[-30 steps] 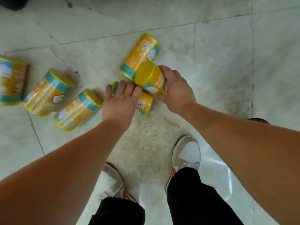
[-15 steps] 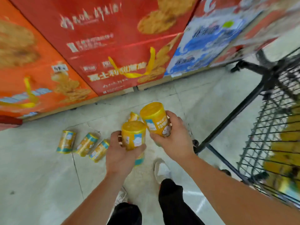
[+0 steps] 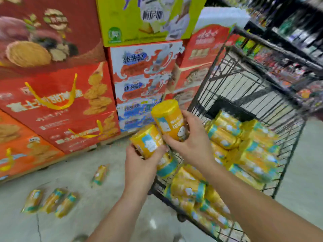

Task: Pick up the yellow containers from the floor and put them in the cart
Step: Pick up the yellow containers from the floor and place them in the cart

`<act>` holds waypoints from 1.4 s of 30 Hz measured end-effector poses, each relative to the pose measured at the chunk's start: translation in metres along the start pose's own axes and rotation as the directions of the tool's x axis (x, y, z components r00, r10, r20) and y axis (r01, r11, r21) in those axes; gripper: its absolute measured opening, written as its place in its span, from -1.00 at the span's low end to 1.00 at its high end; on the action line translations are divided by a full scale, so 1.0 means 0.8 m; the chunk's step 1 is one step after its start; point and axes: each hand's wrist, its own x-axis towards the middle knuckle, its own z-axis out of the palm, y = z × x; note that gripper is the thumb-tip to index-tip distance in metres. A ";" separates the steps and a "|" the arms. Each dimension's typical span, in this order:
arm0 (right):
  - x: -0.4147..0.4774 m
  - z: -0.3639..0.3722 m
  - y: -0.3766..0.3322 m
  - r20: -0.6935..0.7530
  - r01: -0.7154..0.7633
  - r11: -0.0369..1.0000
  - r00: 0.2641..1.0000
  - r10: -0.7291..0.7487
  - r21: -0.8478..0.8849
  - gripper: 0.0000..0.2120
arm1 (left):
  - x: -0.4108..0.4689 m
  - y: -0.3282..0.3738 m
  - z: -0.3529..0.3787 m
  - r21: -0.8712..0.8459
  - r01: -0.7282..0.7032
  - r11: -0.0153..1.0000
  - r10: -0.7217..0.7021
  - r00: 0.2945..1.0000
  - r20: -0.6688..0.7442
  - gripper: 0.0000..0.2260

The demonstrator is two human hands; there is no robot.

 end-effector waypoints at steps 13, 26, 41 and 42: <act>-0.070 -0.091 0.235 0.344 0.013 0.850 0.918 0.199 -0.526 -0.24 | -0.068 -0.195 0.189 0.149 0.525 0.838 -0.505 0.849 -0.154 -0.19; -0.037 -0.045 0.275 0.349 0.063 0.734 0.905 0.243 -0.676 -0.47 | -0.024 -0.180 0.224 0.445 0.462 0.767 -0.472 0.876 -0.096 -0.43; 0.015 0.010 -0.011 0.250 0.290 0.881 0.946 -0.206 -0.374 -0.63 | -0.006 -0.035 0.005 0.448 0.057 0.892 0.028 0.983 -0.181 -0.66; 0.017 0.037 -0.043 0.257 0.314 0.891 0.937 -0.235 -0.327 -0.64 | 0.007 -0.025 -0.032 0.440 0.034 0.897 0.069 0.974 -0.215 -0.69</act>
